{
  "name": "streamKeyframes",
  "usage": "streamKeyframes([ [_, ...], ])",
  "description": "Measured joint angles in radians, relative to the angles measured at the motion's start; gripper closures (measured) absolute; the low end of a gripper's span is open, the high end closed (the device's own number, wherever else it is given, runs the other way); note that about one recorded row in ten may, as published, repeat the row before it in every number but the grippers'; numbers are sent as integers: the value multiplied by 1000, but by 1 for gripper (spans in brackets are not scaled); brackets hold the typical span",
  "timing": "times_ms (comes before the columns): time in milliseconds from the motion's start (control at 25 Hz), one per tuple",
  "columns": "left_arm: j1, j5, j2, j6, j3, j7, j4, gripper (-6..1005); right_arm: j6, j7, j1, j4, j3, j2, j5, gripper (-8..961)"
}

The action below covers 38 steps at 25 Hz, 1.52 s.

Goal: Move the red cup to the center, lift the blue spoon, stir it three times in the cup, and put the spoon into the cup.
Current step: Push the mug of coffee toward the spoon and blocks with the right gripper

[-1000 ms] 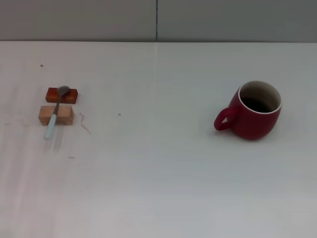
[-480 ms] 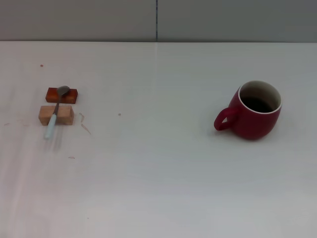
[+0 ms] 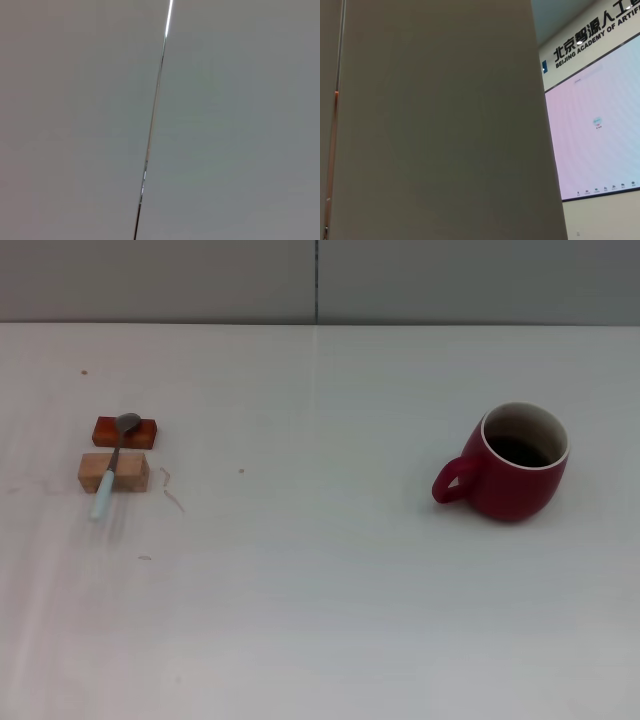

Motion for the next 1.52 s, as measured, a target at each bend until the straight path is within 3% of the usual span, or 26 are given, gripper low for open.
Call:
streamKeyframes([
  [480,-1,-3,-1,-2,-2,4,2,180,0,-4,5,-3,-22,0,-1,274],
  [720,-6,-3,-1,-3,-2,4,3,180,27,-66,11,-34,-87,-3,-1,343],
  [920,-10,-1,-1,-4,-2,5,4,181,103,-423,24,-34,-152,-2,-3,568],
  [1080,-13,-2,-1,-6,-1,6,5,181,103,-683,12,-23,-256,2,-3,653],
  [1520,-20,-4,-1,-6,-5,8,5,181,173,-987,-5,14,-496,6,-3,906],
])
